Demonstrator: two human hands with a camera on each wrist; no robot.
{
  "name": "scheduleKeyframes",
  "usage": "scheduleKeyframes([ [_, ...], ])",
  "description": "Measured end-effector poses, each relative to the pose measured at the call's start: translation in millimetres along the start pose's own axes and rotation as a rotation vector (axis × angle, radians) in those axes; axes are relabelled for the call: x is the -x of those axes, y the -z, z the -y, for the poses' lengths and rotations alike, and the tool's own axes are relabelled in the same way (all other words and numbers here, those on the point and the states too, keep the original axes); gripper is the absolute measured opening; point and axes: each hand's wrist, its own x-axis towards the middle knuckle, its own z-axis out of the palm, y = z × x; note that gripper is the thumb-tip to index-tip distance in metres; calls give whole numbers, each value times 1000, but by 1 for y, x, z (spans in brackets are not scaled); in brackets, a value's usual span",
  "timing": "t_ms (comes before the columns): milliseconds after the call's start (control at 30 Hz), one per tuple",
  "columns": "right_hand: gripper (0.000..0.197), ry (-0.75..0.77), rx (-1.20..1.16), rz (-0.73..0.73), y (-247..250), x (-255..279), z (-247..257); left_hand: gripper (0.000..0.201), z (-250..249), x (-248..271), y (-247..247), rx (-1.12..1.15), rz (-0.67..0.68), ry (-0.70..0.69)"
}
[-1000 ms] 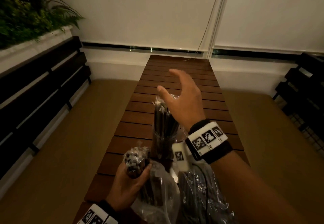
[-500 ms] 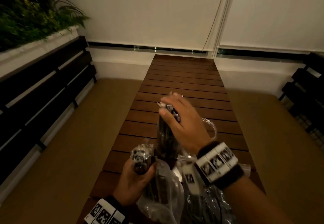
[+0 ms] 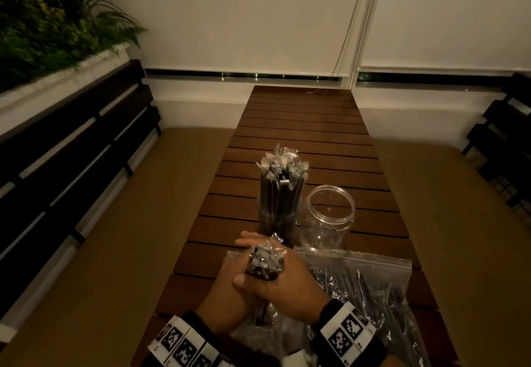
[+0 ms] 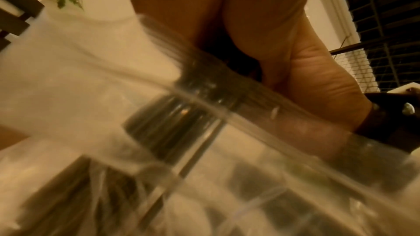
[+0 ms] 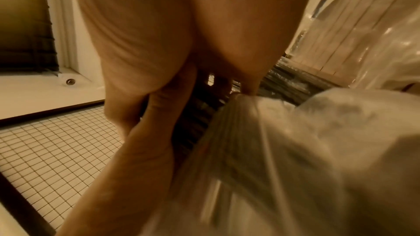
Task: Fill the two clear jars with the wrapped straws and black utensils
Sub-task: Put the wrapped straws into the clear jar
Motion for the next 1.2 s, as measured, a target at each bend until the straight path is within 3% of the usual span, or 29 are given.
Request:
scheduleKeyframes([
  [33, 44, 14, -16, -20, 0, 0, -2, 36, -4, -5, -2, -14, -23, 15],
  [67, 39, 18, -59, -41, -1, 0, -4, 22, -12, -7, -2, -219, -104, -104],
  [100, 35, 18, -100, -61, -3, 0, -6, 27, -13, -7, -1, -311, -70, -105],
  [200, 26, 31, -155, -127, -5, 1, -5, 47, -18, 2, 11, -101, 53, -105],
  [367, 8, 61, -134, -160, 10, -4, 5, 48, -1, 9, 39, -297, 114, -165],
  [500, 18, 17, -122, -142, 13, 2, -3, 27, -2, -1, 71, -409, 55, -161],
  [633, 34, 19, -107, -118, 11, 7, -8, 22, 6, -27, 95, -449, -35, -85],
  [733, 43, -28, -51, -60, 8, 11, -15, 20, 20, -53, 101, -452, -19, -31],
  [900, 19, -47, -84, -89, 9, 16, -16, 18, 38, -99, 99, -500, 36, -16],
  [967, 16, -7, -114, -121, 13, 16, -7, 25, 41, -115, 95, -482, 71, 1],
  [1067, 26, 76, -171, -146, 25, 12, 7, 57, 41, -136, 88, -435, 139, 28],
  [1200, 14, 145, -226, -226, 42, 8, 31, 91, 36, -158, 79, -315, 225, 50],
])
